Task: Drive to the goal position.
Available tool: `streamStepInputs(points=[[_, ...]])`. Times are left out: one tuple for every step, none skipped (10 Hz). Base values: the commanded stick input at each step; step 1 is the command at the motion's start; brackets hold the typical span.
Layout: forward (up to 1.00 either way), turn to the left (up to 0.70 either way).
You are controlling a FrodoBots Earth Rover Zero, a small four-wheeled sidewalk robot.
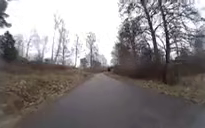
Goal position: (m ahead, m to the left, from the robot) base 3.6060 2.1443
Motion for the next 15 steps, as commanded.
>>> streamStepInputs(points=[[0.70, 0.00], [0.70, 0.00], [0.70, 0.00], [0.70, 0.00], [0.70, 0.00], [0.70, 0.00], [0.70, 0.00], [0.70, 0.00], [0.70, 0.00], [0.70, 0.00], [0.70, 0.00], [0.70, 0.00], [0.70, 0.00], [0.70, 0.00], [0.70, 0.00]])
